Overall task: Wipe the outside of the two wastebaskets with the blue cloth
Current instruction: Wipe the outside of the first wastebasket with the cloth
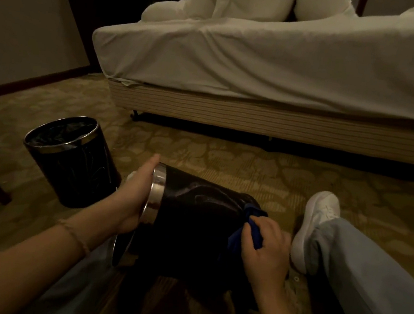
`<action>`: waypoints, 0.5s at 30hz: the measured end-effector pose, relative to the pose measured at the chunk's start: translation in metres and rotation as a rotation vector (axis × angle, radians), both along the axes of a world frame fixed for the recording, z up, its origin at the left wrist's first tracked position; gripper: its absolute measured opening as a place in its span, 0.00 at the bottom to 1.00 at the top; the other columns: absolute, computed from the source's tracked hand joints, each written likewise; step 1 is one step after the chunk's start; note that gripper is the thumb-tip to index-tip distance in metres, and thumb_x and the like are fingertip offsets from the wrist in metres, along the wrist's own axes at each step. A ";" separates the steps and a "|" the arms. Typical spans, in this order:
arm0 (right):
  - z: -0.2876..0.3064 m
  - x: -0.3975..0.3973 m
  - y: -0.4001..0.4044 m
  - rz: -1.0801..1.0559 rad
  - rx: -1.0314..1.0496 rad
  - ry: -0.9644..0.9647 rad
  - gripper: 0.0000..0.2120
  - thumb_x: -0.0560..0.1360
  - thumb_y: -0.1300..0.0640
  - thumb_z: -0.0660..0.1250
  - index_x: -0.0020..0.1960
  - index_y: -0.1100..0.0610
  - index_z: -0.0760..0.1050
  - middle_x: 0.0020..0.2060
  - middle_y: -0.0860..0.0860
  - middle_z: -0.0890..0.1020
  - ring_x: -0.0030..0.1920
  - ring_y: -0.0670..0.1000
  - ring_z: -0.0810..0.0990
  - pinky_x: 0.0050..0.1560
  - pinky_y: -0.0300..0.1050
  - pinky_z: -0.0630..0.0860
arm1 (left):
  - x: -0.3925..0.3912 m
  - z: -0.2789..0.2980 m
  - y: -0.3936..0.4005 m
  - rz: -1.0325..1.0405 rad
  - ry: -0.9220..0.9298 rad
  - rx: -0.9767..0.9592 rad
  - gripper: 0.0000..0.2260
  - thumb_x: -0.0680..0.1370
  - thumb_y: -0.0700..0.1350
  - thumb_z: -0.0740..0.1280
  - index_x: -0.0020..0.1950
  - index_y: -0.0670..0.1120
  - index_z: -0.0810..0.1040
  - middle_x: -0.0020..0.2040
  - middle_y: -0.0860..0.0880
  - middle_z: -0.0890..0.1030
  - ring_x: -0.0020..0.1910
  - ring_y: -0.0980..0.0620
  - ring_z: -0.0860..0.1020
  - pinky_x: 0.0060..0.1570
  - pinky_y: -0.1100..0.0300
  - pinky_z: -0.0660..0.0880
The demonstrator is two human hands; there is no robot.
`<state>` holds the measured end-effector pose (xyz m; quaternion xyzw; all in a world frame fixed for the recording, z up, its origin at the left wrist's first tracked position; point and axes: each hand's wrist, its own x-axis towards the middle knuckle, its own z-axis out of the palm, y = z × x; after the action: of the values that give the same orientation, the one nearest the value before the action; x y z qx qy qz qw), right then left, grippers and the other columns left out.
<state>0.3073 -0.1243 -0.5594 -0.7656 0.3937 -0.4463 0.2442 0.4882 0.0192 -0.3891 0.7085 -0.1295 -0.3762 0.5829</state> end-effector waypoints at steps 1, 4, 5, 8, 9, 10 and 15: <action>0.001 0.002 0.004 0.006 -0.012 0.012 0.19 0.76 0.43 0.58 0.55 0.52 0.80 0.53 0.48 0.81 0.51 0.54 0.76 0.50 0.38 0.63 | 0.001 -0.003 -0.004 0.068 -0.032 0.057 0.27 0.77 0.67 0.55 0.58 0.46 0.77 0.46 0.46 0.82 0.39 0.48 0.80 0.31 0.61 0.76; 0.004 0.009 0.017 0.000 -0.001 0.035 0.19 0.75 0.43 0.58 0.56 0.51 0.80 0.54 0.45 0.80 0.52 0.51 0.74 0.50 0.41 0.65 | 0.011 -0.015 -0.003 0.209 -0.119 0.100 0.30 0.75 0.69 0.55 0.62 0.46 0.75 0.50 0.42 0.82 0.46 0.43 0.82 0.43 0.52 0.78; 0.003 0.010 0.022 -0.014 -0.002 0.028 0.19 0.75 0.43 0.58 0.56 0.51 0.80 0.54 0.45 0.81 0.52 0.51 0.74 0.49 0.41 0.65 | 0.012 -0.018 0.001 0.229 -0.143 0.099 0.27 0.76 0.66 0.56 0.61 0.46 0.76 0.51 0.41 0.82 0.47 0.42 0.82 0.44 0.51 0.78; -0.002 0.011 0.034 -0.072 -0.032 -0.048 0.18 0.75 0.45 0.60 0.54 0.54 0.82 0.53 0.48 0.82 0.50 0.54 0.75 0.49 0.38 0.64 | 0.003 -0.028 0.012 0.270 -0.297 0.118 0.23 0.79 0.61 0.57 0.61 0.45 0.76 0.48 0.40 0.82 0.46 0.40 0.82 0.43 0.47 0.78; -0.005 0.011 0.035 -0.092 -0.036 -0.082 0.18 0.75 0.45 0.61 0.54 0.55 0.82 0.53 0.49 0.82 0.50 0.55 0.76 0.50 0.37 0.64 | -0.002 -0.030 0.013 0.259 -0.398 0.145 0.24 0.80 0.60 0.56 0.61 0.42 0.76 0.47 0.38 0.82 0.47 0.38 0.81 0.48 0.43 0.78; -0.008 0.010 0.036 -0.113 -0.030 -0.120 0.18 0.75 0.46 0.62 0.54 0.55 0.82 0.53 0.51 0.82 0.51 0.56 0.77 0.51 0.37 0.64 | -0.008 -0.030 0.013 0.231 -0.493 0.144 0.25 0.81 0.59 0.54 0.59 0.40 0.77 0.46 0.38 0.82 0.48 0.37 0.80 0.53 0.42 0.77; -0.021 0.007 0.041 -0.179 0.009 -0.196 0.18 0.75 0.47 0.64 0.55 0.57 0.83 0.54 0.54 0.82 0.53 0.58 0.77 0.55 0.42 0.68 | -0.034 -0.033 0.004 0.133 -0.527 0.069 0.15 0.84 0.52 0.51 0.47 0.50 0.75 0.41 0.50 0.79 0.44 0.54 0.79 0.36 0.70 0.72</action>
<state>0.3139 -0.0832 -0.5803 -0.6791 0.4365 -0.5373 0.2443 0.4543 0.0237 -0.4217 0.8084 -0.2168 -0.1438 0.5280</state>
